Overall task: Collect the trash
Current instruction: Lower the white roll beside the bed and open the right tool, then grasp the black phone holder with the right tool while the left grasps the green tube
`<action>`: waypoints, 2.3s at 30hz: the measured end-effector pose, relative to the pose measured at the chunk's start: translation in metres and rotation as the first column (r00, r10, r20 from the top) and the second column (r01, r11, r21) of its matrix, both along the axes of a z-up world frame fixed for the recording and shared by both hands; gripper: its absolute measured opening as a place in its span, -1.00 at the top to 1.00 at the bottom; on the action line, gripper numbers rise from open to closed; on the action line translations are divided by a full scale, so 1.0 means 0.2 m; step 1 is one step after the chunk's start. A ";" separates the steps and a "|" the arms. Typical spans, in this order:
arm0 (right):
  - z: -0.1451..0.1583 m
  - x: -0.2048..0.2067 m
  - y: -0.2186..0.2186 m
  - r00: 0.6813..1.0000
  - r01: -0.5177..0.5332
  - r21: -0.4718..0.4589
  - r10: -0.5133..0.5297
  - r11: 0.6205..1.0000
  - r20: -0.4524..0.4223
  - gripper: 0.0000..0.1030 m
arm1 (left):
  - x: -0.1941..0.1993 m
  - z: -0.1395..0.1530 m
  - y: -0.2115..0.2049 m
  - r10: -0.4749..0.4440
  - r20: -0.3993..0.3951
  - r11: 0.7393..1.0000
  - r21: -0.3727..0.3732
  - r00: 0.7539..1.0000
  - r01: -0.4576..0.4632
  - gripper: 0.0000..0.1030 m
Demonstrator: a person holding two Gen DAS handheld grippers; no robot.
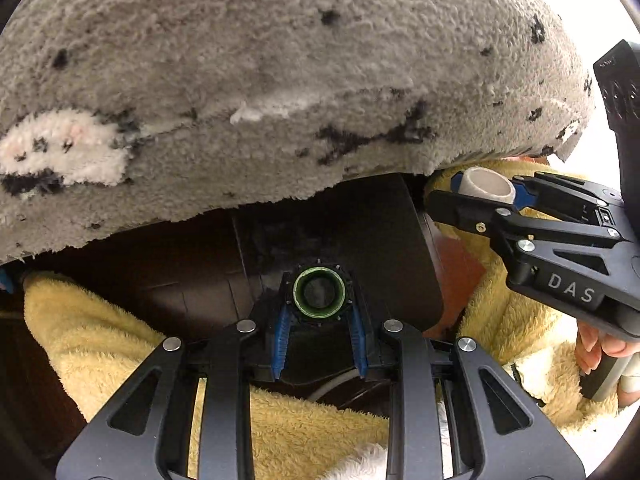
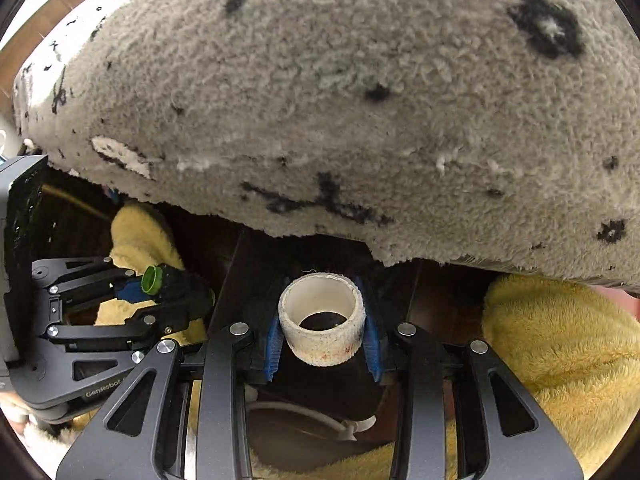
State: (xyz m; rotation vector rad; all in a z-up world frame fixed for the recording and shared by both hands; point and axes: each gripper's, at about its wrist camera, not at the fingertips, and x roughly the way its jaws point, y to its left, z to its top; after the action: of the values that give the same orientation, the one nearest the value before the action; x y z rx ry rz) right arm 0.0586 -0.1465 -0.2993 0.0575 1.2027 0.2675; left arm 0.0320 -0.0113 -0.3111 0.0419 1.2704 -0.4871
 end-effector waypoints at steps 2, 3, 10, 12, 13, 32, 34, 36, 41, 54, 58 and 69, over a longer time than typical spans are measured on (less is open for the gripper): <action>-0.01 0.00 0.01 1.000 0.005 -0.005 -0.005 1.000 -0.008 0.32 | 0.00 -0.01 -0.01 -0.010 -0.004 1.000 -0.002 1.000 0.010 0.52; -0.02 0.00 0.01 1.000 0.008 -0.007 -0.009 1.000 -0.011 0.32 | -0.01 -0.02 -0.02 -0.015 -0.005 1.000 -0.003 1.000 0.015 0.52; -0.02 0.01 -0.02 0.999 0.035 -0.002 -0.035 0.999 -0.015 0.01 | -0.04 -0.05 -0.07 -0.035 0.005 0.999 0.011 0.999 0.035 0.08; 0.00 0.01 -0.04 0.999 0.046 -0.006 -0.046 0.999 -0.006 -0.05 | -0.05 -0.03 -0.07 -0.032 0.013 0.999 0.018 0.999 0.031 -0.02; 0.01 0.01 -0.04 0.999 0.053 -0.007 -0.053 0.999 -0.001 -0.11 | -0.05 -0.02 -0.08 -0.031 0.019 0.999 0.023 0.999 0.030 -0.09; 0.51 -0.05 -0.31 0.934 0.198 -0.073 -0.166 0.977 0.317 -0.80 | 0.00 0.57 0.01 0.040 0.338 0.995 0.071 0.940 -0.068 -0.81; 0.56 -0.04 -0.35 0.924 0.209 -0.065 -0.175 0.976 0.341 -0.88 | 0.00 0.65 0.02 0.053 0.375 0.995 0.062 0.926 -0.082 -0.84; 0.61 -0.04 -0.39 0.913 0.223 -0.059 -0.187 0.973 0.364 -0.90 | 0.02 0.72 0.03 0.064 0.408 0.994 0.058 0.911 -0.095 -0.84; 0.73 -0.01 -0.48 0.892 0.257 -0.027 -0.226 0.966 0.392 -0.92 | 0.07 0.85 0.00 0.067 0.472 0.990 0.076 0.879 -0.116 -0.84; 0.81 0.17 -0.66 0.842 0.363 -0.054 -0.302 0.930 0.448 -0.92 | 0.32 0.93 0.00 0.139 0.511 0.982 0.037 0.848 -0.183 -0.84; 0.80 0.27 -0.67 0.840 0.375 -0.049 -0.317 0.926 0.440 -0.92 | 0.41 0.93 -0.01 0.145 0.520 0.980 0.045 0.842 -0.196 -0.84; 0.82 0.54 -0.65 0.831 0.393 0.022 -0.365 0.919 0.419 -0.92 | 0.64 0.98 -0.06 0.152 0.541 0.975 0.054 0.827 -0.214 -0.84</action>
State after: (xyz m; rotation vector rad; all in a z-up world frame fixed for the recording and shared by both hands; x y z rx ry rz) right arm 0.1663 -0.2761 -0.1346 0.1731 0.7485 -0.1111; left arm 0.1597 -0.0228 -0.1154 0.1400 0.7362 -0.2094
